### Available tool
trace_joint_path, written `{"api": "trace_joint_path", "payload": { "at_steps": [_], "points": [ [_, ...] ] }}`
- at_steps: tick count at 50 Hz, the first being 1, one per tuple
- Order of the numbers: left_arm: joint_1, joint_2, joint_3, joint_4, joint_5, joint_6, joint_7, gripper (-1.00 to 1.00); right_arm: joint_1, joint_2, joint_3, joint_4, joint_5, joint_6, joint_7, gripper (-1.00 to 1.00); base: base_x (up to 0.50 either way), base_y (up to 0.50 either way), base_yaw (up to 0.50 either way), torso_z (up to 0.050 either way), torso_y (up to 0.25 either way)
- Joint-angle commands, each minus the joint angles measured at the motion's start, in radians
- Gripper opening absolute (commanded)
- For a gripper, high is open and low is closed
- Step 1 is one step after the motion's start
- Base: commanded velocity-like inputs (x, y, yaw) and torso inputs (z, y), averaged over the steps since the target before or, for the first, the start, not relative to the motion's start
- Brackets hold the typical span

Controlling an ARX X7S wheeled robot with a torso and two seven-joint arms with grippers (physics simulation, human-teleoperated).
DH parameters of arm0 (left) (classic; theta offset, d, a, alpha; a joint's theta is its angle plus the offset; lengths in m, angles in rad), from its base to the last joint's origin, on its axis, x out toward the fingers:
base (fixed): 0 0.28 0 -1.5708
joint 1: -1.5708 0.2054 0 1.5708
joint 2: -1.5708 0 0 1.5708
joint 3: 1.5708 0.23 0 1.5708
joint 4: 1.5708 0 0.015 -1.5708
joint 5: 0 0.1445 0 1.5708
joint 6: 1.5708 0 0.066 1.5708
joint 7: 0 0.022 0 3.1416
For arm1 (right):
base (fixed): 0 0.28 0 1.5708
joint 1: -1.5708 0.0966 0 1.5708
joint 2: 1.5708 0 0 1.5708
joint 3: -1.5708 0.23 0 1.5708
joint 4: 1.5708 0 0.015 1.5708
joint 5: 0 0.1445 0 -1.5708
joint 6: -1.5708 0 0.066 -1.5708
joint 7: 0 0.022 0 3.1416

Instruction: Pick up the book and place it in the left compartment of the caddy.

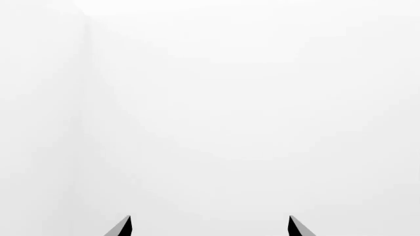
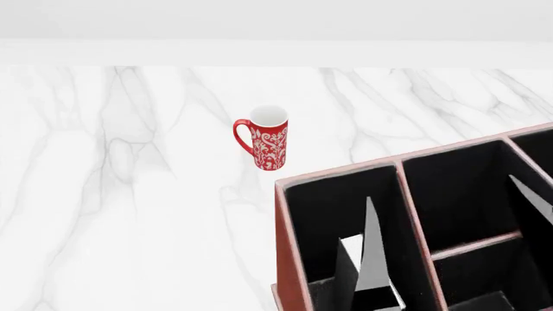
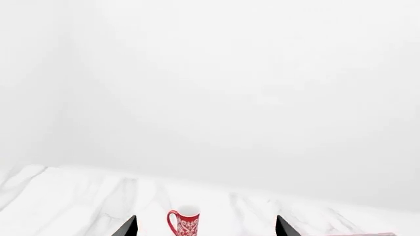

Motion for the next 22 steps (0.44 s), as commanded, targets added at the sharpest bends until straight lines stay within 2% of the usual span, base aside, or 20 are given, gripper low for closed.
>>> {"api": "trace_joint_path", "payload": {
  "at_steps": [1,22],
  "points": [
    [0.047,-0.005,-0.020,0.007,0.009,0.036,-0.003,1.00,0.063,-0.016,0.051,0.002,0.079,0.039,0.077,1.00,0.00,0.00,0.00,0.000,0.000],
    [0.082,-0.002,-0.044,0.011,0.007,0.063,0.014,1.00,0.166,-0.027,0.075,0.001,0.163,0.041,0.151,1.00,0.00,0.00,0.00,0.000,0.000]
  ]
}}
